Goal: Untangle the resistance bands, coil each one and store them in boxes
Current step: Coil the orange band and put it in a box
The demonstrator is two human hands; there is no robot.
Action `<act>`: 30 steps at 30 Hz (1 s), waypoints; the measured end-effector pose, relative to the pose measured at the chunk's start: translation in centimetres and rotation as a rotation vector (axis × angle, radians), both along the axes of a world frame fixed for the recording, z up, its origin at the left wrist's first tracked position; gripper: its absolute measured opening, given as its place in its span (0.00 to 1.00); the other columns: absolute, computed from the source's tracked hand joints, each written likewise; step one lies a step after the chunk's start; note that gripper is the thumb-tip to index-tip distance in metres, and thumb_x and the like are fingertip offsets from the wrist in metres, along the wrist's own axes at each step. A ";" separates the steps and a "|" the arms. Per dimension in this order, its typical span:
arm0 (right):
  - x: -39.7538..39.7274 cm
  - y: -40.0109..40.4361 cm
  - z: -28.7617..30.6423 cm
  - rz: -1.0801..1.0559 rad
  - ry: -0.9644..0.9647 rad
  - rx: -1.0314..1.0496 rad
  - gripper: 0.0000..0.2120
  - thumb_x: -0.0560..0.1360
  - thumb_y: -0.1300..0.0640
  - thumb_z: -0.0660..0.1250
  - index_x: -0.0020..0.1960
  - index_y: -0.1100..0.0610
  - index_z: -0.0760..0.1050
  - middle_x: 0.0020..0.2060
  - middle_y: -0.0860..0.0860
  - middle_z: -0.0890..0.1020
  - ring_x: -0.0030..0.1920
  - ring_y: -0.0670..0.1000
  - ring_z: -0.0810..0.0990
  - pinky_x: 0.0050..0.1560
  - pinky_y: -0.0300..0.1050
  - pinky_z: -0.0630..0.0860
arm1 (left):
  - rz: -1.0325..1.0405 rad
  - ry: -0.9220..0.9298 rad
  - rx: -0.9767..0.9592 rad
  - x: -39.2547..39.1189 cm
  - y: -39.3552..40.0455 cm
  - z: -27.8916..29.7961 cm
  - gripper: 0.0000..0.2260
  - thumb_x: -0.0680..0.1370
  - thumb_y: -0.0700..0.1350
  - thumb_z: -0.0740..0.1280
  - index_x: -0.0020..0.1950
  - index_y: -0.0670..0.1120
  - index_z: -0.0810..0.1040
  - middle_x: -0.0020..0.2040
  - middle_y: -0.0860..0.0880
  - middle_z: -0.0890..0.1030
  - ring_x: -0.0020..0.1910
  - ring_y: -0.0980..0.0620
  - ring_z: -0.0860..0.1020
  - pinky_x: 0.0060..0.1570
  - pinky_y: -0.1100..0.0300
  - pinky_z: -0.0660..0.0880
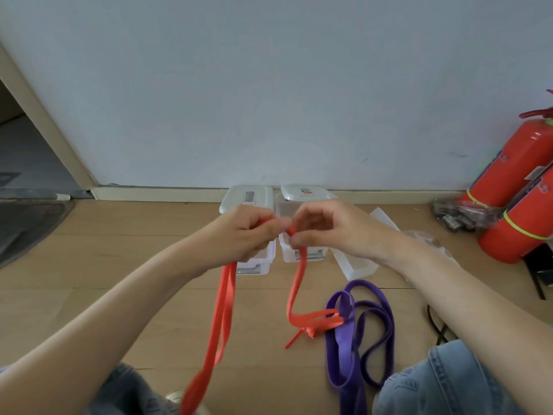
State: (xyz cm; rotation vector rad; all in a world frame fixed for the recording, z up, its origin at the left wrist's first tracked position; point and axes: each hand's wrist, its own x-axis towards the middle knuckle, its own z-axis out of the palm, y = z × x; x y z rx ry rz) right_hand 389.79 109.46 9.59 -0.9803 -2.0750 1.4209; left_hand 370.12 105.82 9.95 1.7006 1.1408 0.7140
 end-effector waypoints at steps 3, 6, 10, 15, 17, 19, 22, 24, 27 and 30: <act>0.6 0.4 1.0 -0.111 0.203 -0.053 0.09 0.70 0.54 0.67 0.47 0.59 0.78 0.33 0.49 0.81 0.38 0.49 0.82 0.47 0.44 0.80 | 0.004 0.015 0.024 -0.2 0.6 -0.9 0.16 0.75 0.55 0.60 0.36 0.44 0.69 0.28 0.52 0.69 0.25 0.57 0.68 0.28 0.69 0.67; 1.6 1.1 1.7 -0.209 0.285 -0.057 0.05 0.74 0.58 0.64 0.46 0.60 0.76 0.32 0.51 0.78 0.34 0.49 0.80 0.42 0.41 0.79 | -0.016 0.122 0.034 0.1 0.6 -2.3 0.11 0.80 0.46 0.57 0.41 0.43 0.69 0.31 0.52 0.75 0.31 0.58 0.75 0.36 0.68 0.71; 3.2 1.4 1.4 -0.030 -0.203 0.023 0.05 0.74 0.61 0.67 0.50 0.57 0.76 0.41 0.52 0.82 0.44 0.49 0.81 0.52 0.44 0.76 | -0.017 0.102 0.073 0.0 0.4 -1.9 0.11 0.81 0.43 0.57 0.40 0.39 0.68 0.28 0.52 0.68 0.25 0.58 0.68 0.31 0.63 0.72; 0.5 -0.1 -0.2 0.078 -0.264 0.075 0.17 0.70 0.59 0.73 0.58 0.56 0.75 0.53 0.47 0.82 0.57 0.42 0.77 0.59 0.36 0.71 | -0.132 0.222 0.125 1.0 0.0 -1.6 0.09 0.80 0.48 0.59 0.46 0.44 0.74 0.27 0.56 0.71 0.27 0.58 0.71 0.31 0.68 0.70; -0.3 -0.2 -0.1 0.028 -0.239 0.168 0.07 0.72 0.60 0.71 0.49 0.61 0.79 0.43 0.53 0.84 0.48 0.50 0.82 0.51 0.43 0.76 | -0.114 0.219 0.114 1.1 0.2 -2.1 0.08 0.80 0.47 0.59 0.44 0.45 0.74 0.28 0.55 0.72 0.27 0.60 0.72 0.32 0.69 0.71; 0.3 0.3 0.6 -0.037 -0.167 0.188 0.02 0.73 0.61 0.70 0.45 0.58 0.81 0.36 0.55 0.84 0.40 0.51 0.83 0.45 0.42 0.79 | -0.092 0.251 0.116 0.4 0.4 -2.5 0.09 0.80 0.47 0.59 0.41 0.47 0.72 0.30 0.55 0.75 0.30 0.61 0.74 0.35 0.70 0.71; 2.1 1.7 1.4 -0.142 -0.182 0.243 0.06 0.71 0.61 0.71 0.42 0.51 0.82 0.33 0.48 0.84 0.36 0.45 0.83 0.42 0.39 0.77 | -0.101 0.365 0.130 -0.7 0.3 -3.2 0.11 0.81 0.46 0.57 0.39 0.53 0.69 0.34 0.55 0.78 0.34 0.63 0.75 0.38 0.72 0.69; 2.8 2.1 1.1 -0.125 -0.339 0.273 0.05 0.70 0.61 0.72 0.41 0.51 0.82 0.34 0.48 0.84 0.38 0.46 0.82 0.46 0.43 0.78 | -0.071 0.335 0.124 -1.0 0.0 -3.4 0.11 0.81 0.47 0.57 0.38 0.53 0.68 0.33 0.54 0.78 0.32 0.61 0.75 0.36 0.72 0.70; 2.9 2.0 -0.4 0.006 -0.591 0.280 0.04 0.70 0.58 0.73 0.40 0.50 0.82 0.35 0.44 0.83 0.40 0.43 0.80 0.45 0.43 0.75 | -0.076 0.157 0.077 -0.6 -0.4 -2.5 0.12 0.78 0.54 0.58 0.37 0.50 0.67 0.27 0.55 0.74 0.26 0.58 0.74 0.31 0.70 0.70; 2.2 1.6 -1.3 0.151 -0.574 0.161 0.07 0.69 0.55 0.74 0.45 0.49 0.80 0.38 0.33 0.81 0.45 0.32 0.76 0.49 0.33 0.70 | -0.134 0.094 0.068 0.4 -0.8 -1.7 0.12 0.76 0.57 0.58 0.37 0.52 0.69 0.25 0.58 0.71 0.24 0.58 0.71 0.30 0.65 0.72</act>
